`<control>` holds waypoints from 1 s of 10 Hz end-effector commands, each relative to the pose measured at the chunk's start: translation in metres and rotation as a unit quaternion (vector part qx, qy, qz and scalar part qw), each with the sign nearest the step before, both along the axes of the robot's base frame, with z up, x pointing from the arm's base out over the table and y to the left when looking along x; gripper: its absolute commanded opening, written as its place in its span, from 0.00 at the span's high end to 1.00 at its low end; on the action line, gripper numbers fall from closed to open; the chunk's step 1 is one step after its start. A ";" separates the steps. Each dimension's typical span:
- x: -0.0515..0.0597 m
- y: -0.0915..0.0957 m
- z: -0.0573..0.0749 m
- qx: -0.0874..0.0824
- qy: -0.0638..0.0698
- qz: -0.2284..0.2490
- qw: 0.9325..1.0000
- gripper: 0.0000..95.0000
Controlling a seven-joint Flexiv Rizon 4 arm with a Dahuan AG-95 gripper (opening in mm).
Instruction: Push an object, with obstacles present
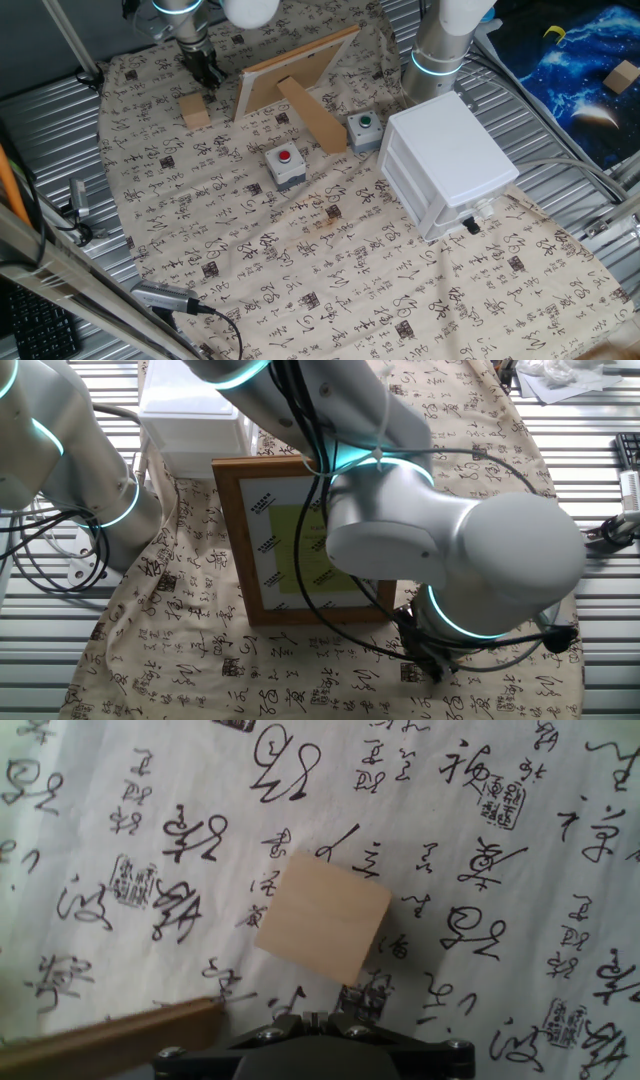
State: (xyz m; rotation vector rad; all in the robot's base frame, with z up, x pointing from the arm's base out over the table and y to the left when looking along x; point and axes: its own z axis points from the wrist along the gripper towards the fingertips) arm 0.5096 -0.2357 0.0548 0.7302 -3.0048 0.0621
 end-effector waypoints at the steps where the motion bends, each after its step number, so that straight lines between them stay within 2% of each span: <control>1: 0.001 0.000 -0.001 0.006 -0.004 0.002 1.000 1.00; 7: 0.000 0.000 -0.001 0.004 -0.003 0.004 1.000 1.00; 10: 0.000 0.000 -0.001 0.011 -0.011 0.048 0.999 1.00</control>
